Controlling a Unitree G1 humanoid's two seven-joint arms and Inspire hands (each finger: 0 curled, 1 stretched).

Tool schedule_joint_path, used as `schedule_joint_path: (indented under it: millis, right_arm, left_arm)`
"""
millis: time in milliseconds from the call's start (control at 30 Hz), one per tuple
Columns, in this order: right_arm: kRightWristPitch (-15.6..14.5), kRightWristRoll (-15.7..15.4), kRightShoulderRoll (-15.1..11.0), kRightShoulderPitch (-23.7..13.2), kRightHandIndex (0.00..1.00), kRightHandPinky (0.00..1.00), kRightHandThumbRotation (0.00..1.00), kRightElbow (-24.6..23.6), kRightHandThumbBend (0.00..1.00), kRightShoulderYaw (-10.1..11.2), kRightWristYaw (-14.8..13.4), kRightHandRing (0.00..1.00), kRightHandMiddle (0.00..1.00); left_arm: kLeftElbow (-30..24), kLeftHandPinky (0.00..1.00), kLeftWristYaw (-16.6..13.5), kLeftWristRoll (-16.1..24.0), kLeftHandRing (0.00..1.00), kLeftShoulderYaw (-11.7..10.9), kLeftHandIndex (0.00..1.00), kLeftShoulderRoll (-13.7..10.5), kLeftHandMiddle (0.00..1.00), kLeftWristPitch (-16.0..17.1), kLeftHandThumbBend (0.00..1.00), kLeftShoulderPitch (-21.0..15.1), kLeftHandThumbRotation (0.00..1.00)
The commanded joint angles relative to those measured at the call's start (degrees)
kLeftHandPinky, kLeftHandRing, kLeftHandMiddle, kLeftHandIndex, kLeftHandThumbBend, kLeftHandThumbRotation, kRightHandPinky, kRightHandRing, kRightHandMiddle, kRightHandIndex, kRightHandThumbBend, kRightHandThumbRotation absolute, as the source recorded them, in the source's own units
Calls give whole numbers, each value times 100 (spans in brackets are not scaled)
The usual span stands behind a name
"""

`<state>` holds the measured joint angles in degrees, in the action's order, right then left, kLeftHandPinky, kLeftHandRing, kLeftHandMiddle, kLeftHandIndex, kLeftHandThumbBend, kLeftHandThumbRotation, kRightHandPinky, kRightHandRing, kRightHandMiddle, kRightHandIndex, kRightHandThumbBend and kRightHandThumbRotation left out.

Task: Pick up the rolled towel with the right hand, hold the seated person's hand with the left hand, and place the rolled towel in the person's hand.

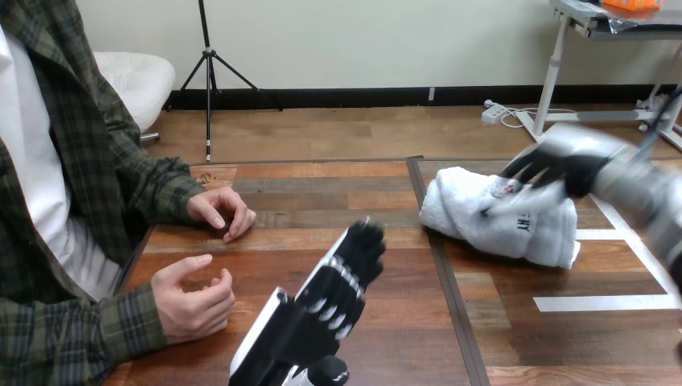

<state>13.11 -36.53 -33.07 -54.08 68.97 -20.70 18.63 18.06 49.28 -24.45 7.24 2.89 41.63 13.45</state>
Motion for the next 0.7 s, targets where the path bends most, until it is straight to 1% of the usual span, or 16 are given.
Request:
schedule_joint_path:
  millis: [0, 67, 100, 167, 200, 267, 300, 367, 400, 467, 500, 567, 600, 667]
  right_arm:
    - [518, 86, 144, -95, 82, 78, 64, -156, 83, -78, -183, 82, 82]
    - [637, 131, 132, -18, 82, 78, 64, -227, 83, -65, -130, 82, 82]
    - [784, 197, 104, 77, 82, 78, 64, -335, 83, -37, -56, 82, 82]
    - [955, 271, 67, 180, 82, 78, 65, -450, 83, -5, 23, 82, 82]
    - [1090, 351, 25, 296, 82, 78, 65, -611, 83, 26, 109, 82, 82]
    - [1227, 439, -23, 421, 82, 79, 67, -791, 84, 56, 201, 82, 82]
    - [1305, 559, -77, 564, 82, 79, 67, -1040, 85, 103, 345, 82, 82]
    - [1367, 704, -143, 729, 81, 79, 69, -1341, 86, 158, 519, 81, 81]
    - [1433, 858, -214, 905, 81, 79, 70, -1663, 87, 216, 693, 81, 81]
    - [1482, 1030, -296, 1105, 80, 79, 71, -2038, 88, 280, 889, 81, 80]
    - [1495, 1209, -368, 1277, 80, 79, 71, -2376, 88, 334, 1092, 80, 80]
    - [1470, 1405, -447, 1468, 79, 79, 73, -2760, 91, 394, 1320, 80, 79]
    - [1367, 1568, -538, 1668, 79, 79, 73, -3216, 91, 445, 1510, 80, 79]
    - [1211, 1738, -641, 1894, 79, 78, 74, -3742, 93, 501, 1710, 79, 78]
  left_arm:
    - [-431, 100, 25, -104, 100, 158, 97, 69, 99, 64, 100, 63, 63]
    - [-425, 100, 46, -123, 100, 163, 97, 71, 99, 92, 100, 65, 63]
    - [-445, 100, 24, -108, 100, 168, 97, 67, 99, 92, 100, 84, 63]
    - [-487, 100, -17, -84, 100, 182, 97, 57, 99, 80, 100, 117, 63]
    - [-504, 100, -32, -81, 100, 188, 97, 51, 99, 63, 100, 130, 64]
    - [-520, 100, -43, -82, 100, 195, 97, 45, 99, 43, 100, 141, 64]
    - [-533, 100, -30, -102, 100, 203, 97, 33, 99, 7, 100, 145, 64]
    - [-553, 100, -13, -124, 100, 213, 97, 20, 99, -33, 100, 152, 64]
    - [-558, 100, 4, -159, 100, 216, 97, 20, 99, -64, 100, 157, 64]
    - [-560, 100, 22, -196, 100, 217, 97, 24, 99, -94, 100, 162, 64]
    - [-557, 100, 12, -185, 100, 212, 97, 28, 99, -88, 100, 163, 63]
    - [-556, 100, -5, -160, 100, 203, 97, 32, 99, -75, 100, 164, 64]
    - [-546, 100, -5, -160, 100, 200, 97, 38, 99, -75, 100, 162, 64]
    - [-534, 100, -1, -165, 100, 196, 97, 44, 99, -78, 100, 158, 64]
